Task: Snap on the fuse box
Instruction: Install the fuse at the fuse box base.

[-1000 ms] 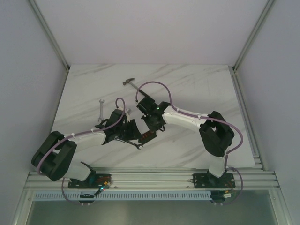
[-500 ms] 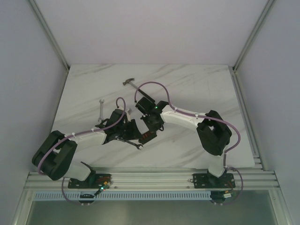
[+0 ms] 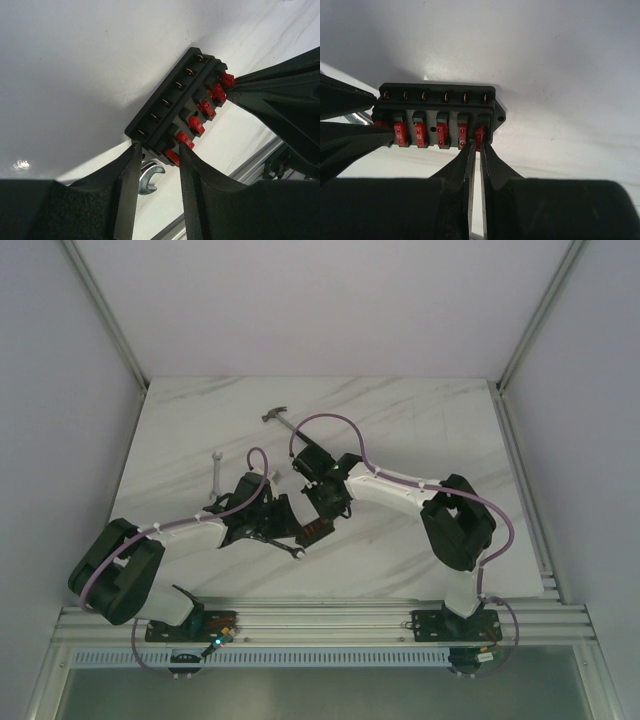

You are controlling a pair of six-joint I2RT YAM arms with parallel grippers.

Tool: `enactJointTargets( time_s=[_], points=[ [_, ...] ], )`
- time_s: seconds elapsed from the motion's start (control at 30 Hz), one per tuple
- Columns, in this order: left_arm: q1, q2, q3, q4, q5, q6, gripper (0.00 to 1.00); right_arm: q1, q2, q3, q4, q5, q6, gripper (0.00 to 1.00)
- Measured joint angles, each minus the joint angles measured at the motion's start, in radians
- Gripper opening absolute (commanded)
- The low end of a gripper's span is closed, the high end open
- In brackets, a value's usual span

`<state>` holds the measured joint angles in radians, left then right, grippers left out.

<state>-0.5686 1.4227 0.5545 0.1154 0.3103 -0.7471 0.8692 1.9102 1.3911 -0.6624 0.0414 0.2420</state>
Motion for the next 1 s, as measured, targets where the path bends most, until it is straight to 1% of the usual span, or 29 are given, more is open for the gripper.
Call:
enactJointTargets(
  time_s=[0.03, 0.13, 0.23, 0.47, 0.53, 0.77, 1.0],
  points=[
    [0.000, 0.000, 0.000, 0.000, 0.000, 0.000, 0.43, 0.000, 0.000, 0.002, -0.001, -0.001, -0.001, 0.00],
    [0.000, 0.000, 0.000, 0.000, 0.000, 0.000, 0.43, 0.000, -0.010, 0.003, -0.001, -0.007, -0.010, 0.09],
    [0.000, 0.000, 0.000, 0.001, 0.000, 0.000, 0.43, -0.002, -0.018, 0.003, 0.000, -0.016, -0.024, 0.16],
    [0.000, 0.000, 0.000, 0.008, -0.001, 0.000, 0.44, -0.006, -0.038, 0.003, 0.005, -0.019, -0.037, 0.24],
    [0.000, 0.000, 0.000, 0.008, -0.001, 0.000, 0.43, -0.006, -0.048, 0.006, 0.011, -0.019, -0.038, 0.24],
    [0.000, 0.000, 0.000, 0.008, -0.001, 0.001, 0.43, -0.006, -0.050, 0.013, 0.023, -0.018, -0.037, 0.19],
    [0.000, 0.000, 0.000, 0.008, -0.001, 0.000, 0.43, -0.006, -0.039, 0.013, 0.015, 0.004, -0.036, 0.18]
  ],
)
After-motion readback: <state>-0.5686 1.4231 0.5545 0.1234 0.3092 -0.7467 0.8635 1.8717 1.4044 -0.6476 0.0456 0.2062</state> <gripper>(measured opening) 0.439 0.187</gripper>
